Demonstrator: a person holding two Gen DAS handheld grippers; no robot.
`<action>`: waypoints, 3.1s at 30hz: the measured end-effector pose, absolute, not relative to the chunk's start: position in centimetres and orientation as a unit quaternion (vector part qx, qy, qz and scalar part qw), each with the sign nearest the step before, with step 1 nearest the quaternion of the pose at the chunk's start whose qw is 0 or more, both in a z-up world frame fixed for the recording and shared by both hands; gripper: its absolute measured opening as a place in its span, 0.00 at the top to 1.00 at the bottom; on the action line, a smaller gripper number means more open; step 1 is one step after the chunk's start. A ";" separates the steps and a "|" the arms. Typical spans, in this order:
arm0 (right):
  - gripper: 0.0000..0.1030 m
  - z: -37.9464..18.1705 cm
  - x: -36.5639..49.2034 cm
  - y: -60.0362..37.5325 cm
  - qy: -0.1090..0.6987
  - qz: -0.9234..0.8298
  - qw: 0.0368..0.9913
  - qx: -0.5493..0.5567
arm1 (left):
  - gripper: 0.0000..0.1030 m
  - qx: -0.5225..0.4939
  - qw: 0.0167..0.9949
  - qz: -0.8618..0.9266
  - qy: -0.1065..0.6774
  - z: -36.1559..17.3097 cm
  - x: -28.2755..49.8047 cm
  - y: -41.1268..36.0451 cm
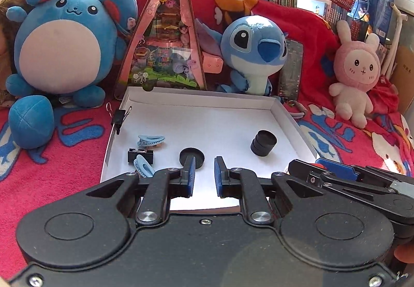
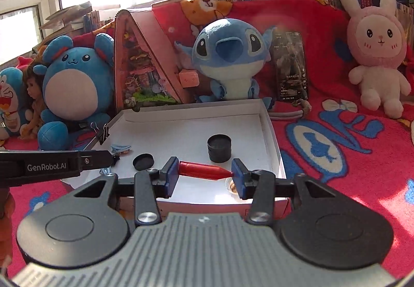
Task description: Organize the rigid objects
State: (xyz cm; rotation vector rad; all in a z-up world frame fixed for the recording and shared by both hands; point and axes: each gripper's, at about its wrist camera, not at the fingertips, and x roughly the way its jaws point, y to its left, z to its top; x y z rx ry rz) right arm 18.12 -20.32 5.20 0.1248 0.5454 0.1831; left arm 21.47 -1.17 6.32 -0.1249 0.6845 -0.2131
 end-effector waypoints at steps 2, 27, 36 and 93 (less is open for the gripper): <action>0.52 4.9 19.5 -20.4 0.289 0.095 0.950 0.067 | 0.85 -0.064 0.930 -0.100 0.347 5.6 22.6 -1.5; 0.48 2.4 24.6 -20.4 0.346 0.089 0.930 0.086 | 0.69 -0.042 0.921 -0.073 0.380 1.8 25.6 -2.7; 0.35 3.0 23.8 -20.7 0.335 0.091 0.933 0.097 | 0.45 -0.015 0.928 -0.065 0.367 2.6 24.1 -2.8; 0.00 -1.3 14.4 -19.9 0.321 0.027 0.947 -0.007 | 0.00 0.006 0.941 -0.016 0.338 -1.1 15.3 -0.9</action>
